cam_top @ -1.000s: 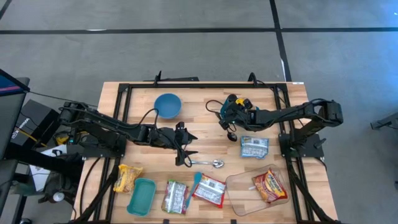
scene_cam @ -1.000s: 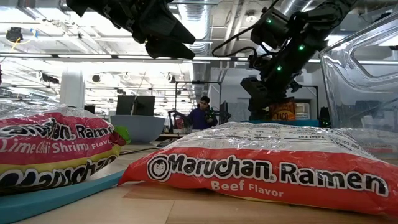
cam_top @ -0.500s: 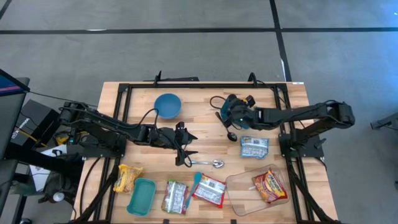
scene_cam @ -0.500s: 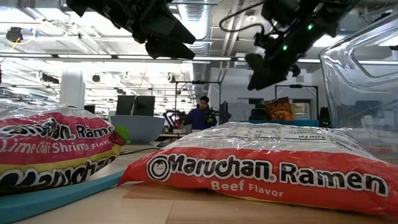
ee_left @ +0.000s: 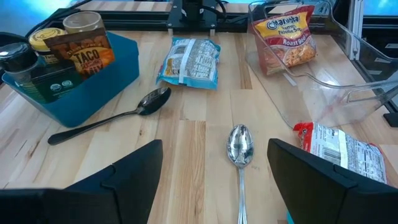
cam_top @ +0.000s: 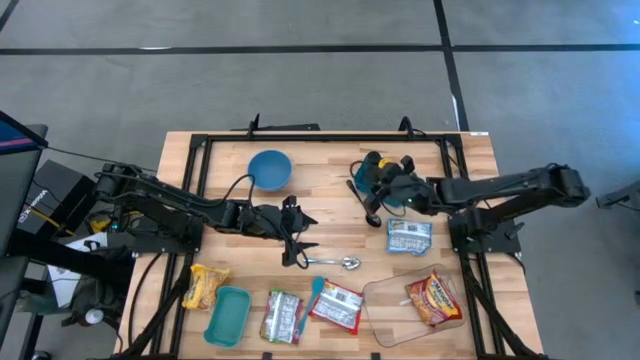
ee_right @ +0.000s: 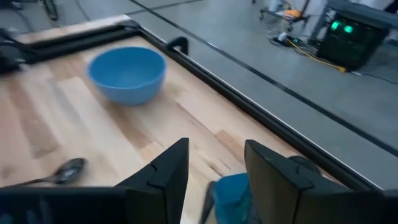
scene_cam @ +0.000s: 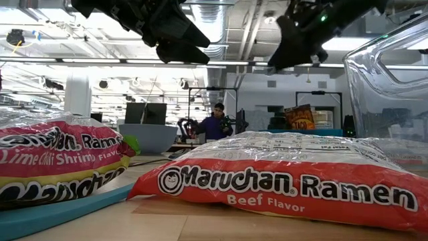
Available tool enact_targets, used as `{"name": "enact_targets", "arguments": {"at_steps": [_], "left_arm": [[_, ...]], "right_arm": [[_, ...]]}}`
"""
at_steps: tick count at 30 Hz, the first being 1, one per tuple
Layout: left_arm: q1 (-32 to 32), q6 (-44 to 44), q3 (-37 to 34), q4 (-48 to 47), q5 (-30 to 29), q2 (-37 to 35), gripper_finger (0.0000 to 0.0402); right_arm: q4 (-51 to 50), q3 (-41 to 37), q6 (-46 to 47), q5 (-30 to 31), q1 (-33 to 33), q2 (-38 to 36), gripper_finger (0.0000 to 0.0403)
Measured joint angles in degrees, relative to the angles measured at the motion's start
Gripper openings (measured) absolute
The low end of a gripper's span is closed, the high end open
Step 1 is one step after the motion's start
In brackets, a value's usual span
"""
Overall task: Pick & Place Food Item
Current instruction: Put the left black spoon into the green bin
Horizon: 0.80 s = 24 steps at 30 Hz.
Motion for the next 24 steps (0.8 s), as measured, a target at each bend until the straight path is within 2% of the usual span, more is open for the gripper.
{"name": "enact_targets", "arguments": {"at_steps": [8, 13, 17, 24], "left_arm": [[0.0, -1.0, 0.0, -0.3, 0.2, 0.0, 0.0285], [0.0, -1.1, 0.0, -0.2, 0.2, 0.0, 0.0285], [0.0, -1.1, 0.0, -0.2, 0.1, 0.0, 0.0285], [0.0, -1.1, 0.0, -0.2, 0.1, 0.0, 0.0285]], "right_arm": [[-3.5, 0.0, 0.1, -0.9, 5.7, -2.3, 0.0150], [-5.0, 0.0, 0.7, -6.4, 8.3, -2.7, 0.0150], [-7.2, 0.0, 5.2, -10.1, 9.9, -2.7, 0.0150], [-20.7, 0.0, 16.2, -19.8, 11.0, -2.6, 0.0150]]}}
